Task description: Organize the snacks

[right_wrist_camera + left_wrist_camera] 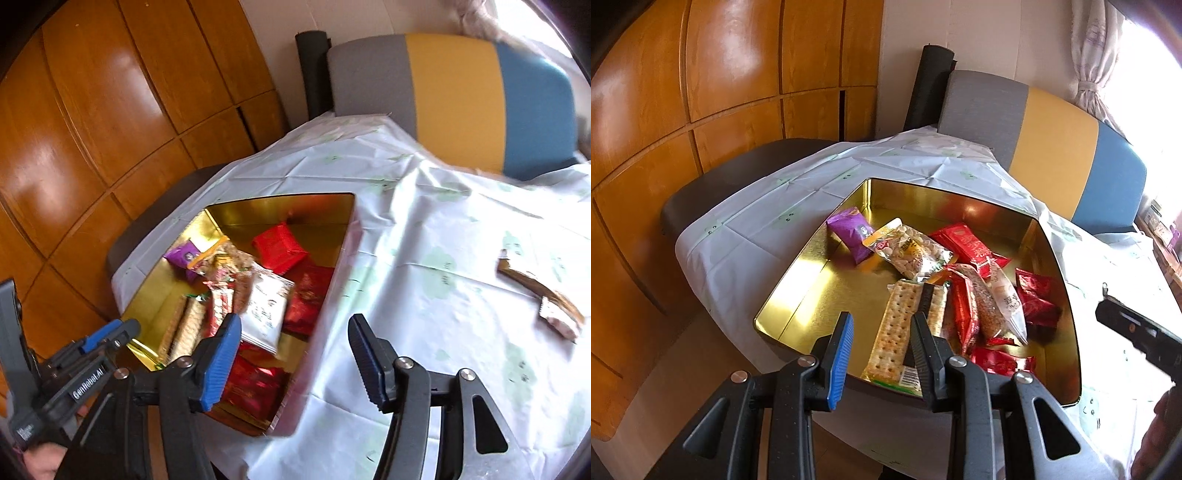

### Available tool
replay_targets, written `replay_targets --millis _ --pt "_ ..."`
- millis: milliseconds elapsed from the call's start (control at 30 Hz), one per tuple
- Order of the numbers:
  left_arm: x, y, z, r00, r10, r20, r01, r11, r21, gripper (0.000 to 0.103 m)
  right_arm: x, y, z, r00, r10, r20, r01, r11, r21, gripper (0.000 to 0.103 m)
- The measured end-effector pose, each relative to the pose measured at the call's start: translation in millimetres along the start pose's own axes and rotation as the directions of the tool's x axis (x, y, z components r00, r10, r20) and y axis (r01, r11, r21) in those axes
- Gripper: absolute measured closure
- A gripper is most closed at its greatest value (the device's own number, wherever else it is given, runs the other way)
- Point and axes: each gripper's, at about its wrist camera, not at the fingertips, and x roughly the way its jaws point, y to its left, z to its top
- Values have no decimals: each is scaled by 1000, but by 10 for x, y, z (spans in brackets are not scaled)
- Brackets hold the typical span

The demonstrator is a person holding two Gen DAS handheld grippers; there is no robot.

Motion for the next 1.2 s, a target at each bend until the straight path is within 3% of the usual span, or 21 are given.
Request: replay_targets --millis 167,233,433,500,667,767,900,1200 --pt "-28 -104 -54 1000 5 8 -5 1000 23 71 -143 -14 -174 998 -62 29 62 998 -1 34" --pt "-54 -140 -87 1000 5 16 -6 1000 26 70 -202 -37 -243 994 -94 47 93 995 20 21" --pt "-198 -219 -235 999 21 48 -22 999 31 70 -333 53 -520 980 -172 104 168 985 41 4" --pt "-242 -203 -261 998 38 50 -39 999 22 70 -323 146 -613 973 -196 121 197 980 2 1" --pt "-319 -151 -303 995 75 64 -76 997 17 70 -296 281 -753 967 -221 126 225 974 -23 0" --pt "-356 -162 -326 990 110 85 -113 993 29 62 -339 302 -760 961 -236 142 241 970 -18 0" --pt "-411 -166 -319 990 91 109 -94 995 24 61 -390 299 -750 959 -238 155 241 970 1 0" --pt "-431 -181 -304 983 135 122 -138 990 11 59 -354 349 -751 959 -244 146 250 968 -23 0"
